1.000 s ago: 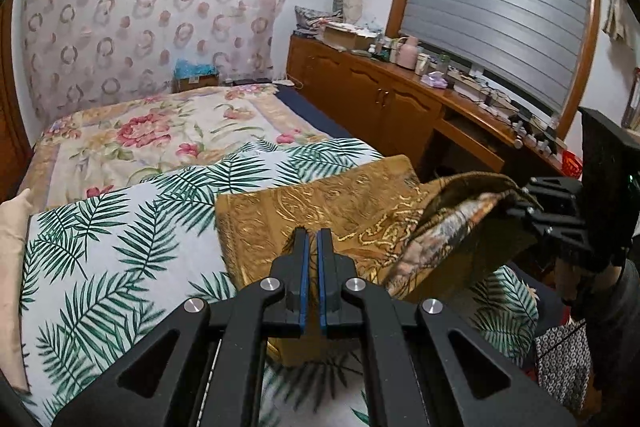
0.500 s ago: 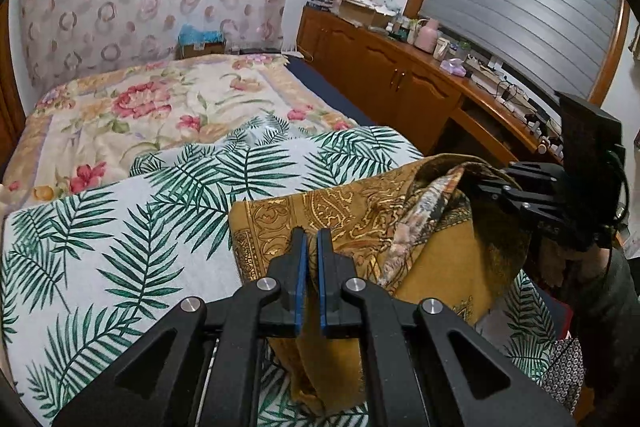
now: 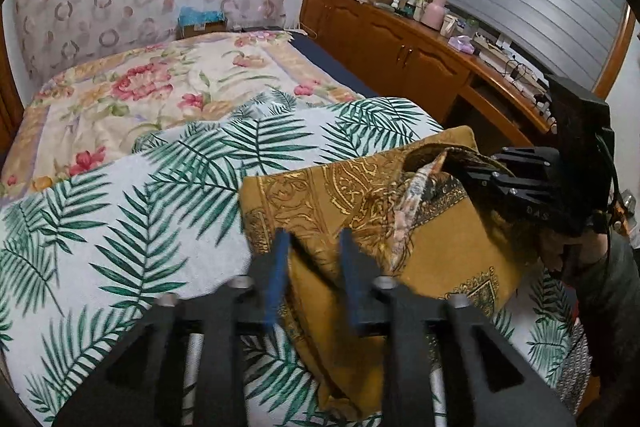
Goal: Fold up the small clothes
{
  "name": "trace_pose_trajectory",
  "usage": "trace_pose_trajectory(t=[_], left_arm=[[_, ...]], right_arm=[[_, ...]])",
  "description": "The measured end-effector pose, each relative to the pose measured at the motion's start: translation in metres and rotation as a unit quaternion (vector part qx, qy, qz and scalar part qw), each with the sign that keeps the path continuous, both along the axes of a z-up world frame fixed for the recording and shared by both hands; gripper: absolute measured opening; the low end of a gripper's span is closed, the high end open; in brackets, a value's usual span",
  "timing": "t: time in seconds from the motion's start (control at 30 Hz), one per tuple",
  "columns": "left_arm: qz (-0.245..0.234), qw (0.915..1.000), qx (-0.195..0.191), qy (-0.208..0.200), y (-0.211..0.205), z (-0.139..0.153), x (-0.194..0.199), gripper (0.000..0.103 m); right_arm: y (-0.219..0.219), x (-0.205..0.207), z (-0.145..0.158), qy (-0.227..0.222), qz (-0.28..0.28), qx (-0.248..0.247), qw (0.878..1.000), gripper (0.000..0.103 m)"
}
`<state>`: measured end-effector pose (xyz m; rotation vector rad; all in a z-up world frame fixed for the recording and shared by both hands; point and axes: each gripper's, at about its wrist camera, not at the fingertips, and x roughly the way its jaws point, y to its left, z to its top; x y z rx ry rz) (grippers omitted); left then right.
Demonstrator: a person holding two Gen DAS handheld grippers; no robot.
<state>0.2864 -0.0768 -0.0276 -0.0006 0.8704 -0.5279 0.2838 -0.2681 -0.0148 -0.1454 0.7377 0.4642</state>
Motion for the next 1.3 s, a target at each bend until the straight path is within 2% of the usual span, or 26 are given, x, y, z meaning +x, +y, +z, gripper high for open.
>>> trace_pose_trajectory(t=[0.1, 0.17, 0.2, 0.3, 0.37, 0.47, 0.57, 0.67, 0.87, 1.0, 1.23, 1.3], left_arm=[[0.001, 1.0000, -0.005, -0.005, 0.007, 0.006, -0.002, 0.055], [0.003, 0.9999, -0.011, -0.010, 0.013, 0.010, -0.004, 0.068], [0.004, 0.9998, -0.012, -0.012, 0.015, 0.012, -0.005, 0.070], [0.010, 0.9996, -0.018, -0.020, 0.021, 0.016, -0.007, 0.072], [0.016, 0.9994, -0.018, -0.023, 0.023, 0.015, -0.005, 0.072], [0.006, 0.9999, -0.009, -0.007, 0.017, 0.007, 0.005, 0.072], [-0.009, 0.9999, 0.005, 0.013, 0.010, -0.006, 0.021, 0.072], [-0.006, 0.9997, 0.006, 0.025, 0.009, -0.011, 0.034, 0.072], [-0.004, 0.9994, 0.013, 0.033, 0.002, -0.020, 0.048, 0.072], [-0.008, 0.9989, 0.017, 0.044, -0.002, -0.029, 0.050, 0.072], [-0.012, 0.9990, 0.018, 0.040, -0.001, -0.034, 0.052, 0.072], [-0.016, 0.9992, 0.012, 0.035, -0.001, -0.034, 0.052, 0.065]], right_arm=[[0.000, 0.000, 0.004, 0.000, -0.007, 0.002, 1.000, 0.007], [-0.001, 0.000, 0.009, -0.001, -0.017, 0.005, 1.000, 0.008], [-0.001, 0.000, 0.011, -0.004, -0.020, 0.007, 1.000, 0.010], [-0.005, -0.005, 0.022, -0.020, -0.037, 0.009, 0.999, 0.025], [-0.009, -0.009, 0.031, -0.026, -0.060, 0.012, 0.998, 0.049], [-0.015, -0.022, 0.043, -0.045, -0.083, 0.011, 0.995, 0.065], [-0.022, -0.043, 0.051, -0.060, -0.102, 0.004, 0.993, 0.072], [-0.033, -0.061, 0.050, -0.056, -0.132, -0.006, 0.990, 0.073], [-0.048, -0.085, 0.034, -0.029, -0.157, -0.018, 0.987, 0.073], [-0.057, -0.084, 0.017, 0.013, -0.174, 0.010, 0.985, 0.073], [-0.063, -0.074, -0.001, 0.061, -0.151, 0.063, 0.985, 0.073], [-0.065, -0.072, -0.002, 0.066, -0.142, 0.069, 0.985, 0.073]])
